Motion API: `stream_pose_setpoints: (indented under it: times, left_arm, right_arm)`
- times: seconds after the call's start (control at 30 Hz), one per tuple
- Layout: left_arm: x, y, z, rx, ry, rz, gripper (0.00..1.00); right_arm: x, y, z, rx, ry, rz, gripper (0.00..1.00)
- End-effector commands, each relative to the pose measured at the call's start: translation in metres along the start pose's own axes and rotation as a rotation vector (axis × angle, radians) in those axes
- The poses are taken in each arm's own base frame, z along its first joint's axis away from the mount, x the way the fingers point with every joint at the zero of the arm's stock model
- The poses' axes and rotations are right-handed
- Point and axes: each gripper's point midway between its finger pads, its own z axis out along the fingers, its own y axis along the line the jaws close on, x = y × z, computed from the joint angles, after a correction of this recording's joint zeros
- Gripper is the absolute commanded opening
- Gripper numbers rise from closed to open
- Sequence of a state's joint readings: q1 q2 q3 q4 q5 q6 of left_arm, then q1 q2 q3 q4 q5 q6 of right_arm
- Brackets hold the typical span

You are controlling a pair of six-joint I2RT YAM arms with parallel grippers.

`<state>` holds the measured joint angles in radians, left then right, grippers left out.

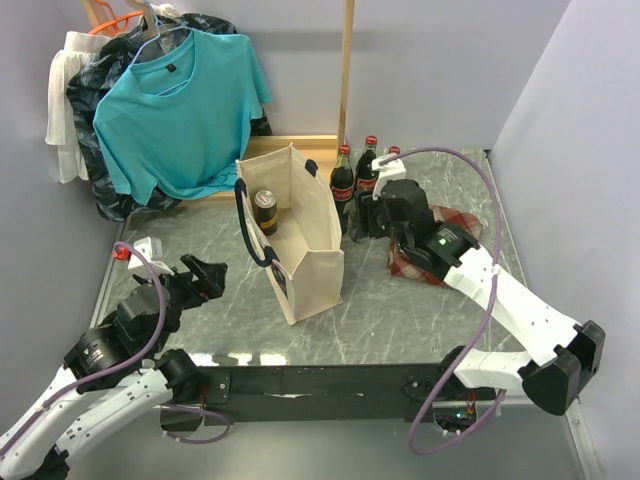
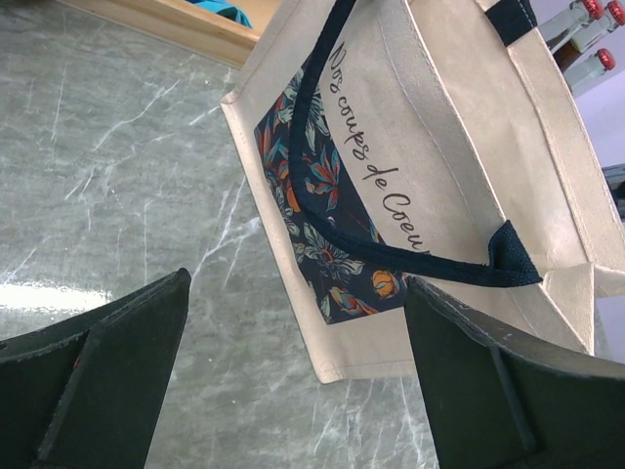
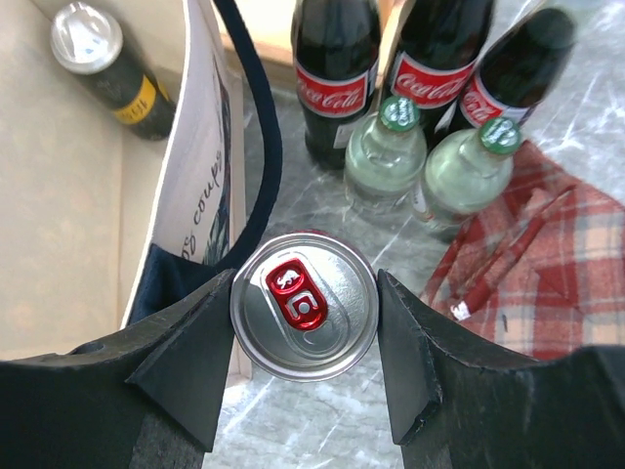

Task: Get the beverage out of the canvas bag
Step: Place the drink at the center of the board.

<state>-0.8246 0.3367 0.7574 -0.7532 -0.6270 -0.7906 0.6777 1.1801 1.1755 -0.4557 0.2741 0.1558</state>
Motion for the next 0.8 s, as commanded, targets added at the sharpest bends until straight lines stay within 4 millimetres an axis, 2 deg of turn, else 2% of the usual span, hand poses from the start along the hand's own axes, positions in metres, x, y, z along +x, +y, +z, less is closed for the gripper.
stream_pose_setpoints:
  times: [0.0, 0.77]
  left_arm:
    - [-0.003, -0.003, 0.001, -0.001, -0.008, 0.0, 0.96]
    - [-0.001, -0.003, 0.003, -0.006, -0.001, 0.008, 0.96]
  right_arm:
    - [-0.034, 0.007, 0.008, -0.033, -0.095, 0.017, 0.0]
    - [-0.029, 0.015, 0.055, -0.045, 0.003, -0.028, 0.0]
